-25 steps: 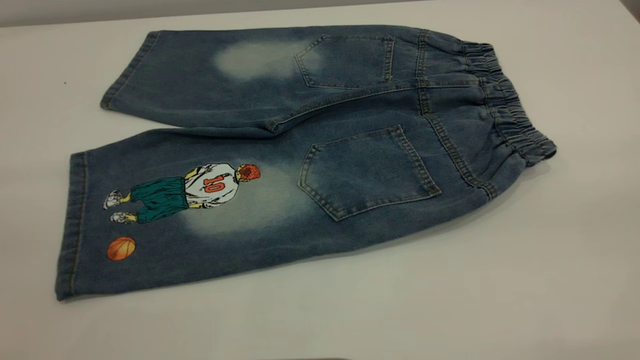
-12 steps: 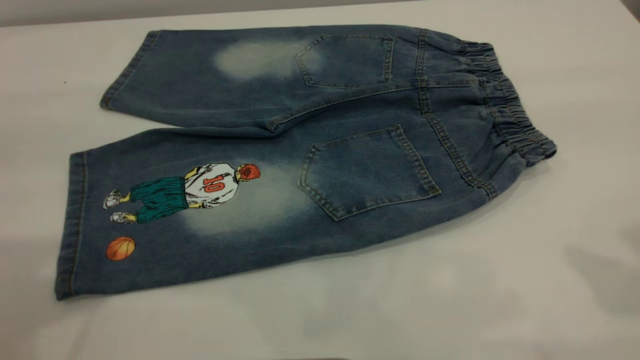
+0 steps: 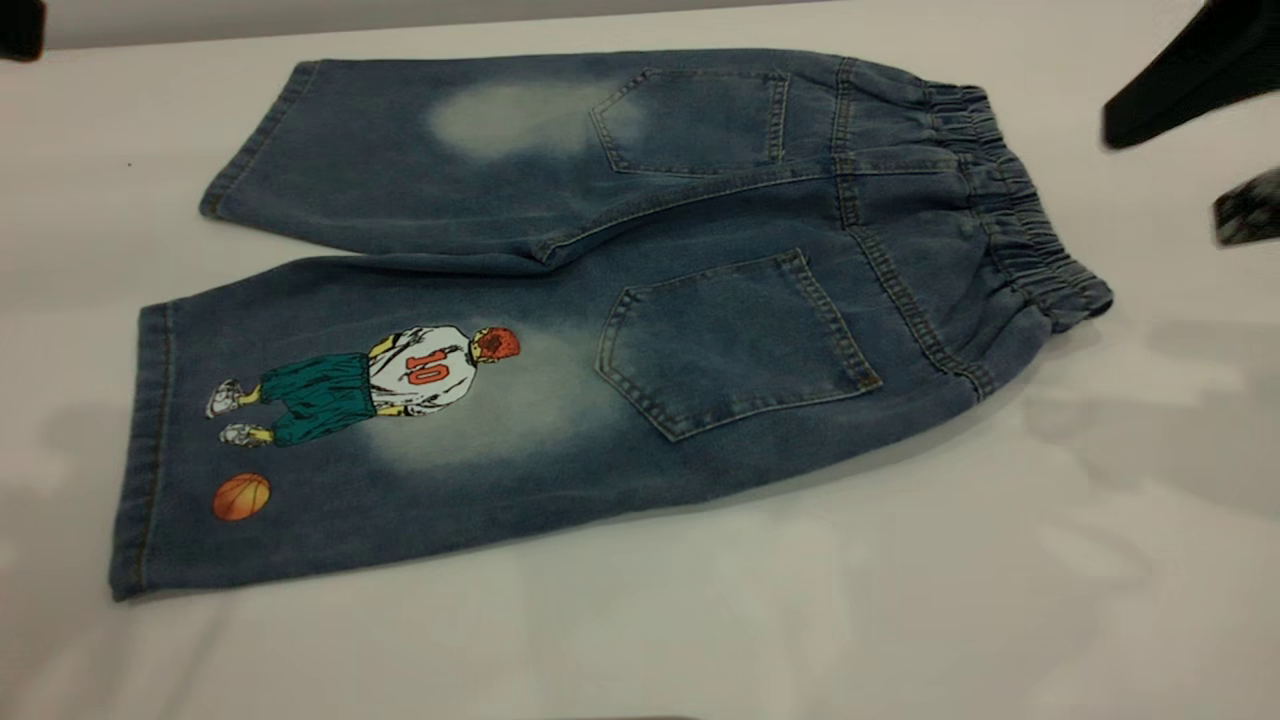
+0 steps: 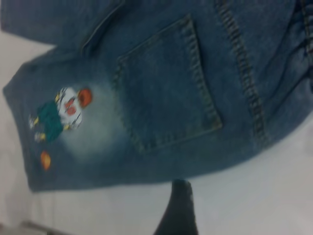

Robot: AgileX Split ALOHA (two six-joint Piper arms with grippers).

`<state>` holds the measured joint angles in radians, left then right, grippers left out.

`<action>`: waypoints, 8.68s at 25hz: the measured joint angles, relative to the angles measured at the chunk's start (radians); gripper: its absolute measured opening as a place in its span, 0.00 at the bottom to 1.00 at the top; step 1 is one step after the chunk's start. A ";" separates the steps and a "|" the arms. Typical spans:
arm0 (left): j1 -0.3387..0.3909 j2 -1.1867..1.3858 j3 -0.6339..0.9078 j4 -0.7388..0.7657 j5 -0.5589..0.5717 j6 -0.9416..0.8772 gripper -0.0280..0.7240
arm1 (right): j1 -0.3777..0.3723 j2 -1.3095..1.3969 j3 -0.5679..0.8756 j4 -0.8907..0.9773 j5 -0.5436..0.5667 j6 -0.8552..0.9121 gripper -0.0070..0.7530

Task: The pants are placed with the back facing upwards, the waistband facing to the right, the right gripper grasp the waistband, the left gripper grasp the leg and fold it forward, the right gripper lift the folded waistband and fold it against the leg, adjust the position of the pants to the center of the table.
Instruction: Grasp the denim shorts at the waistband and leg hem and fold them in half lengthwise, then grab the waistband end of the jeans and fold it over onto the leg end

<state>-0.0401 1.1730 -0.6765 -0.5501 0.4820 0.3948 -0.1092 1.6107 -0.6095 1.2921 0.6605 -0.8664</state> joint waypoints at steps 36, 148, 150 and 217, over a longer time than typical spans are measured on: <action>0.000 0.000 0.000 -0.015 -0.019 0.023 0.61 | 0.000 0.544 -0.124 0.529 0.008 -0.525 0.18; -0.107 0.920 -0.519 0.613 -0.765 -0.395 0.08 | 0.000 0.488 -0.471 0.503 -0.059 -0.655 0.06; -0.107 0.950 -0.521 0.649 -0.844 -0.395 0.08 | 0.000 0.506 -0.496 0.503 -0.059 -0.689 0.06; -0.329 0.974 -0.839 0.420 -0.045 -0.169 0.63 | 0.029 0.662 -0.592 0.424 -0.181 -0.860 0.79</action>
<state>-0.3695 2.1469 -1.5154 -0.1296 0.4373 0.2255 -0.0802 2.2727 -1.2019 1.7165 0.4791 -1.7263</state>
